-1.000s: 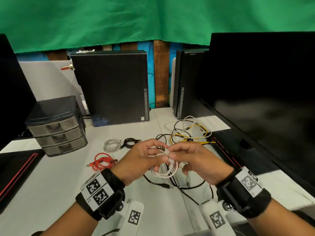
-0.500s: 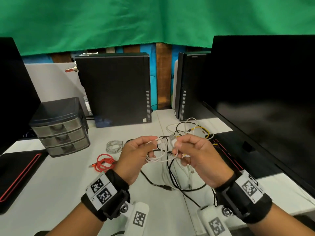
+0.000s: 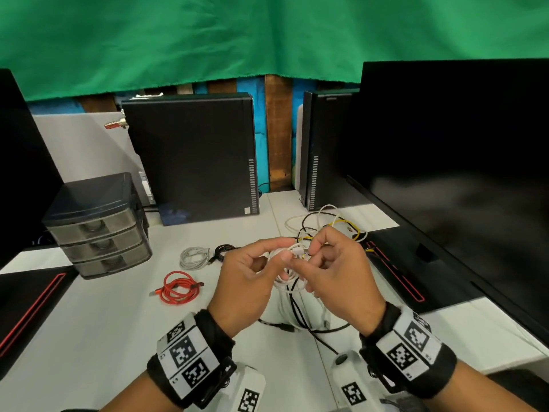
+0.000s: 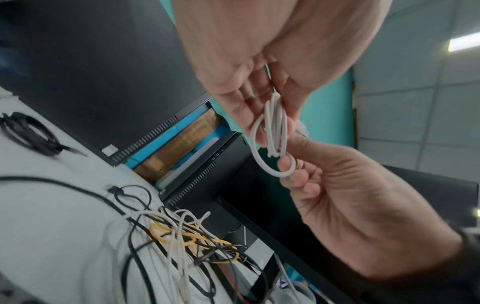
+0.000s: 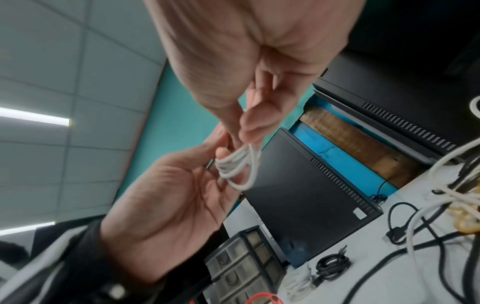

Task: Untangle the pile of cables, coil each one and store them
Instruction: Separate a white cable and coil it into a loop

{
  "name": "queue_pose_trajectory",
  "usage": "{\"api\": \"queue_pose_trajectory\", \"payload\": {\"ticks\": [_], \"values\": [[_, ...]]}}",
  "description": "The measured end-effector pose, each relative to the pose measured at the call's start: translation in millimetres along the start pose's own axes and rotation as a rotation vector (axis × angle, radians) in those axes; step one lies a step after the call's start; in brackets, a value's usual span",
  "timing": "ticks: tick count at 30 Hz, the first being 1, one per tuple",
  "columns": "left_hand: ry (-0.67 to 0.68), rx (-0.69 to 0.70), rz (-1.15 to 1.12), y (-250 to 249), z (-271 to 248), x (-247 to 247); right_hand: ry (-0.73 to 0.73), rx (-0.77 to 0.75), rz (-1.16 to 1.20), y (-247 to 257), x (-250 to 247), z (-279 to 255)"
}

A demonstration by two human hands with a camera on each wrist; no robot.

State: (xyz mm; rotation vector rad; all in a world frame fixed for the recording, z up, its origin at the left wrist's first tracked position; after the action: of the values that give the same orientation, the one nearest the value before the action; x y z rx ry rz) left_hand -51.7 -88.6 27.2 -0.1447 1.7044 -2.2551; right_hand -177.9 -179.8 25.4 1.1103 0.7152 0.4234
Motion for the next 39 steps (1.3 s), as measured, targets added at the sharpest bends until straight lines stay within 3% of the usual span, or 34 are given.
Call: {"api": "queue_pose_trajectory", "payload": {"ticks": [4, 7, 11, 16, 21, 24, 28, 33, 39], "values": [[-0.109, -0.116, -0.281, 22.3, -1.9, -5.6, -0.125, -0.081, -0.067, 1.1, -3.5, -6.7], [-0.203, -0.177, -0.461, 35.9, -4.6, -10.9, -0.02, -0.112, -0.013, -4.9, 16.4, -10.3], [-0.233, -0.137, -0.368, 29.2, -5.0, -17.0, 0.098, -0.061, 0.104, -7.8, 32.4, -10.8], [-0.169, 0.023, -0.073, 0.2, -6.9, -9.8, 0.084, 0.052, 0.203, -7.8, 12.7, -3.6], [-0.062, -0.121, -0.319, 17.4, -4.4, 1.0, 0.198, 0.147, 0.329, -15.9, 10.8, 4.5], [0.008, -0.182, -0.404, 26.3, -2.8, 8.1, 0.185, 0.082, 0.37, -20.3, 12.4, 6.0], [0.03, -0.19, -0.441, 29.8, -1.7, 12.5, 0.019, -0.147, 0.12, -10.8, 10.9, -3.8], [0.064, -0.154, -0.342, 24.3, -0.8, 14.0, -0.047, -0.15, 0.182, -10.9, 1.3, -3.2], [0.04, -0.105, -0.098, 9.8, -2.4, 7.4, 0.06, -0.18, 0.099, -7.6, 8.4, -1.7]]}}
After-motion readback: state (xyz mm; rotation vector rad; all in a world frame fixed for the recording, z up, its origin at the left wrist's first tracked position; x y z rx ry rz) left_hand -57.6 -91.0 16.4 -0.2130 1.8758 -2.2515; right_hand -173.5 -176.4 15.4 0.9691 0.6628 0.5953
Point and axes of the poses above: each hand's wrist, its own z-axis towards the middle knuckle, its own x-axis out of the palm, y = z × x, the point moved 9 cm from there along z, towards the middle knuckle, and after that the axes turned 14 degrees about y, right-handed, at the moved point
